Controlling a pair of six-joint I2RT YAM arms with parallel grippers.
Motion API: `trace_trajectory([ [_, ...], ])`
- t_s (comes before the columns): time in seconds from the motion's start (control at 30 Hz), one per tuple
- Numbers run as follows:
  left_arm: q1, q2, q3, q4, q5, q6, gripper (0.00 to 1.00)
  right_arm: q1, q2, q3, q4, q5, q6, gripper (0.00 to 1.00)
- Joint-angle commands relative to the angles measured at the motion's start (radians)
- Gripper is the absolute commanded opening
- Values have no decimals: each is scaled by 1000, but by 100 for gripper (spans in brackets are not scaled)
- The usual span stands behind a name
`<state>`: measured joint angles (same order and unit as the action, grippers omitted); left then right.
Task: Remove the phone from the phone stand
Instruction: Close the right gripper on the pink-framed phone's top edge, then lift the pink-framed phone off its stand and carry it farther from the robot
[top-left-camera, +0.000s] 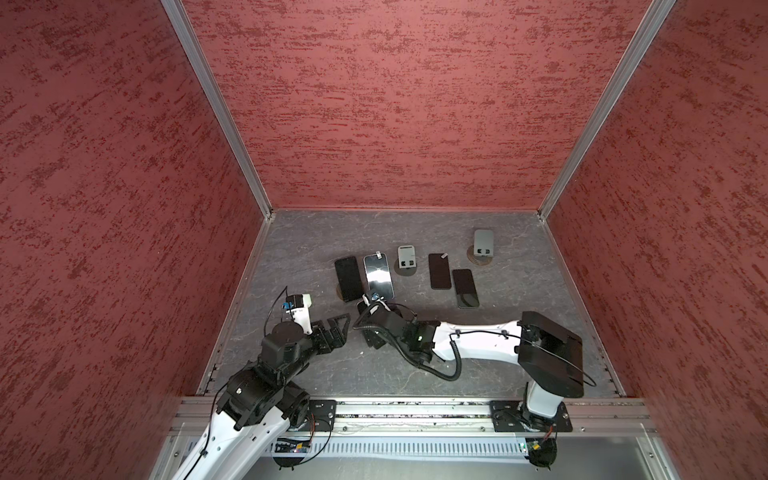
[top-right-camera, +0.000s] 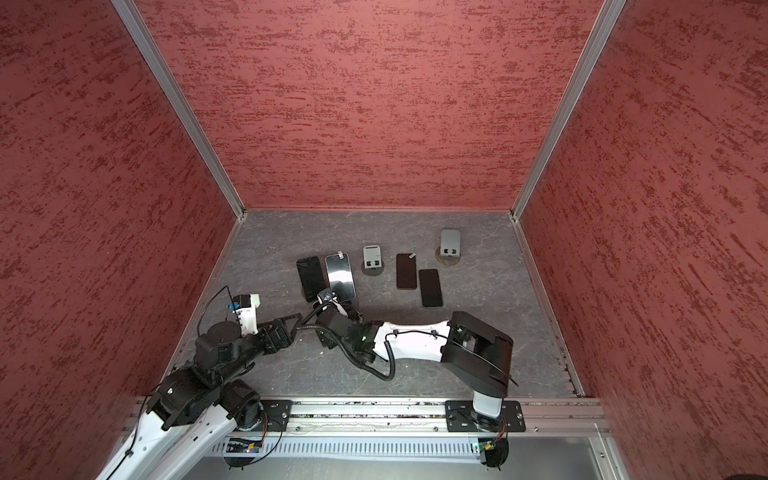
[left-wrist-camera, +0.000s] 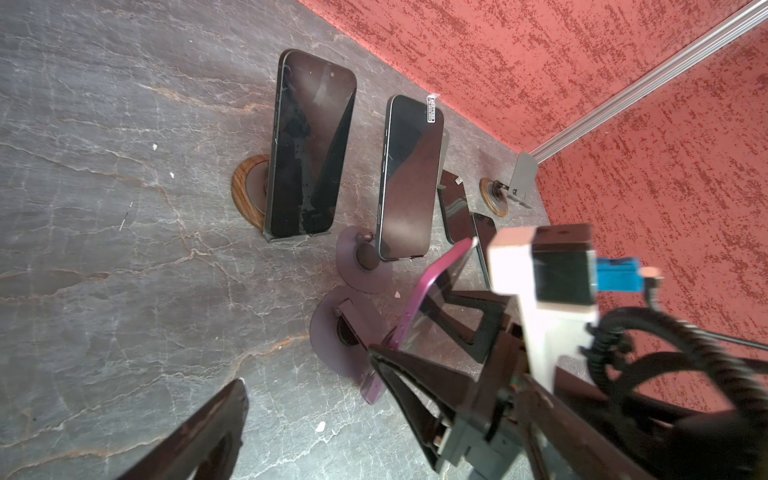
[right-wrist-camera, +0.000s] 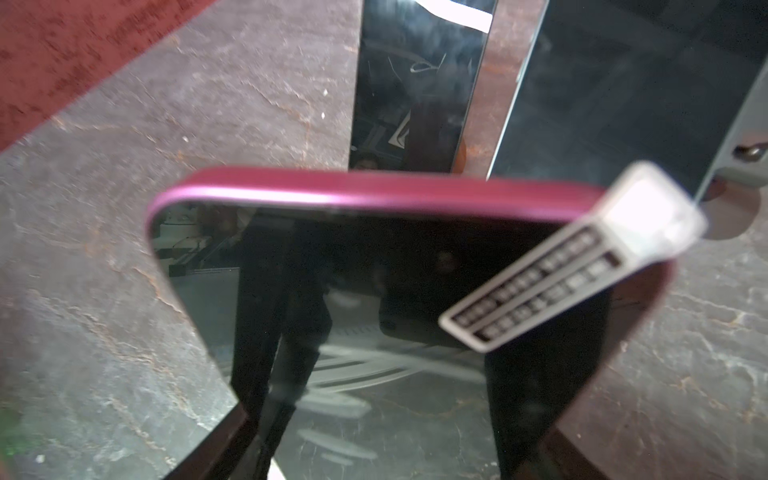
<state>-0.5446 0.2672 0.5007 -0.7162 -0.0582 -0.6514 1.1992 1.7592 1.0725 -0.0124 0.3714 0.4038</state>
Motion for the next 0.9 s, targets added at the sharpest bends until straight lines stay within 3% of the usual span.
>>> trace_trajectory([
  [0.0, -4, 1, -19, 24, 2, -6, 100, 11, -67, 29, 8, 45, -6, 64],
  [0.47, -4, 93, -26, 97, 61, -1, 100, -12, -140, 2, -111, 142, 16, 64],
  [0.87, -15, 160, -24, 166, 67, -6, 100, -152, -231, -74, -288, 80, 151, 63],
])
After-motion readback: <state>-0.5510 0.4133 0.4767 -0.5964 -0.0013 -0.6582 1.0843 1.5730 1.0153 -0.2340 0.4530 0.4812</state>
